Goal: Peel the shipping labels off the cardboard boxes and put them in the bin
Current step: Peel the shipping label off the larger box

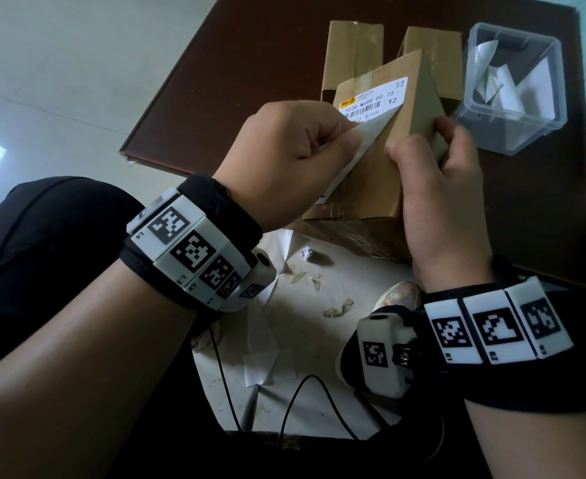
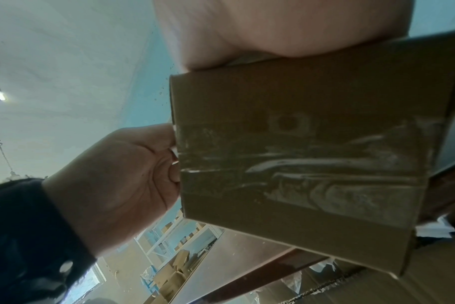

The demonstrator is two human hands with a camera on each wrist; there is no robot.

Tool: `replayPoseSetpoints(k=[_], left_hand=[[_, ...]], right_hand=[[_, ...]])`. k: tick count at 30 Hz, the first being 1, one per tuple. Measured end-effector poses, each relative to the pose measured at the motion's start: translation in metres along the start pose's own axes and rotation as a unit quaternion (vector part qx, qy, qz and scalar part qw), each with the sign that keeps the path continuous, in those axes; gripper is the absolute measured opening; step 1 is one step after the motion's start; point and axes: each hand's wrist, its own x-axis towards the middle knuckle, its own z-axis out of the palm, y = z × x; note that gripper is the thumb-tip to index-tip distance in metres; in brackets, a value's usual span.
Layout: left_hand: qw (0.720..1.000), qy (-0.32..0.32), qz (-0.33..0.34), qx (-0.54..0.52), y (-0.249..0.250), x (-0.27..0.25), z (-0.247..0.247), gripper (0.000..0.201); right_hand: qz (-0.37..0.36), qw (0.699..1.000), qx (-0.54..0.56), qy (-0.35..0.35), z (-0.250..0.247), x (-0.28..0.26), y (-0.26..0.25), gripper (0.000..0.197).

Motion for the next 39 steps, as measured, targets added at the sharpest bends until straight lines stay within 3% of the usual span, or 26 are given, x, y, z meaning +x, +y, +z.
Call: replayPoseSetpoints(k=[9, 14, 20, 39], left_hand=[[1.000, -0.002, -0.005, 0.002, -0.0006, 0.0005, 0.0008, 0.027], [1.000, -0.002, -0.002, 0.002, 0.0007, 0.0004, 0.0000, 0.023], [1.000, 0.002, -0.007, 0.003, -0.0003, 0.0001, 0.0001, 0.029], [1.000, -0.008, -0.003, -0.009, 0.0015, 0.0002, -0.0010, 0.026]], right_hand=[[0.002, 1.000, -0.001, 0.001, -0.0001, -0.0003, -0.0003, 0.075], [-0.001, 1.000, -0.006, 0.004, -0.0011, -0.0011, 0.0005, 0.066], [-0.004, 1.000, -0.002, 0.002, 0.0005, -0.0006, -0.0004, 0.073], [-0.002, 1.000, 0.001, 0.002, -0.0006, -0.0013, -0.0003, 0.067]])
